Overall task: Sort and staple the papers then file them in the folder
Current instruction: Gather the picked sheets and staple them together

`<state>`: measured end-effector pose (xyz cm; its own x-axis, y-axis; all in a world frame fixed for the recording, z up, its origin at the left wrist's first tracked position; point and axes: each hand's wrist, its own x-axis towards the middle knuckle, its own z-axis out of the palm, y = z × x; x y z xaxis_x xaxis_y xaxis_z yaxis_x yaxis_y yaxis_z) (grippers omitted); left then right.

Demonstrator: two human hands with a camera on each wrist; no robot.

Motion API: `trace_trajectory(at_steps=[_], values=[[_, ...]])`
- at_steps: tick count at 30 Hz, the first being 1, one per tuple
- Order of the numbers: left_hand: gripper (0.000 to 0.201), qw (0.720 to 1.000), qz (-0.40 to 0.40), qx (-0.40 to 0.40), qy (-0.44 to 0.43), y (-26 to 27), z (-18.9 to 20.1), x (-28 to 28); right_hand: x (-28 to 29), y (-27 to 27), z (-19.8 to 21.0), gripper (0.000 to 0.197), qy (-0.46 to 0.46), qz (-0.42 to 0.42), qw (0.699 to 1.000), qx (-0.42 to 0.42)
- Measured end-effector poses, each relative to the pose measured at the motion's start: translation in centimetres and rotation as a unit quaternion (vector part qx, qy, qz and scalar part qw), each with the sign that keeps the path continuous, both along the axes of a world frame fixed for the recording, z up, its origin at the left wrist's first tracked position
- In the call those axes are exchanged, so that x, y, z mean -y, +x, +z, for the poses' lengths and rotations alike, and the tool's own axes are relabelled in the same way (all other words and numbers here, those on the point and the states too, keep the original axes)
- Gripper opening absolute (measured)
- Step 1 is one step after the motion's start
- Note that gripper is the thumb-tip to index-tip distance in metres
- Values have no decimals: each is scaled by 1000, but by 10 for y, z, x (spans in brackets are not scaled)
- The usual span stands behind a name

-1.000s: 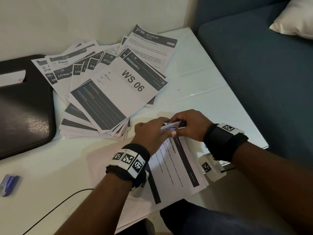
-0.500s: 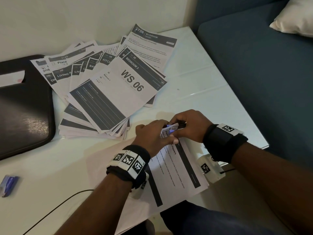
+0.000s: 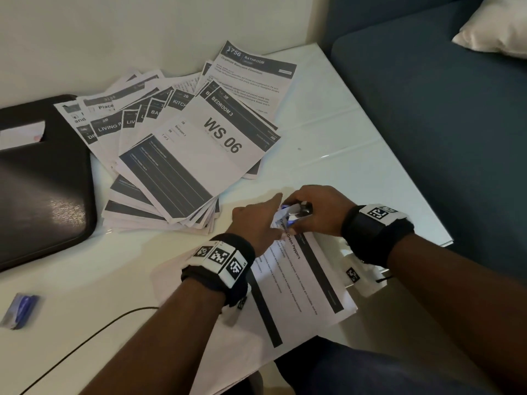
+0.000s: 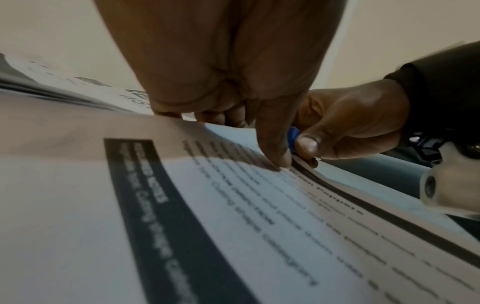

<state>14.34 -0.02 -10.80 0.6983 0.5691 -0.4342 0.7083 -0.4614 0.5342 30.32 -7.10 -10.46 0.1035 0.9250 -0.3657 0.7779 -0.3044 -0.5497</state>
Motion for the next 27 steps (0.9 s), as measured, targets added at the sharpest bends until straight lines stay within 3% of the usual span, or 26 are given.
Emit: trace_trajectory(at_steps=[5,10,14,17,24,27], values=[[62,997,60,25,-31,-6,-13,-9,4,15,-1,58,-40,13,999,26],[32,997,65,41,-28,-6,-17,-12,13,38,-6,44,-23,-16,997,74],[9,999,53,7,-6,-4,-15,-13,18,49,-8,41,-10,-42,989,140],[10,997,70,12,-16,-9,-9,-18,18,47,-4,39,-4,-33,987,159],[7,987,129,95,-34,-38,46,-31,20,35,27,45,-15,-10,986,167],[5,970,177,166,-27,-62,80,-40,16,22,57,32,24,-49,996,67]])
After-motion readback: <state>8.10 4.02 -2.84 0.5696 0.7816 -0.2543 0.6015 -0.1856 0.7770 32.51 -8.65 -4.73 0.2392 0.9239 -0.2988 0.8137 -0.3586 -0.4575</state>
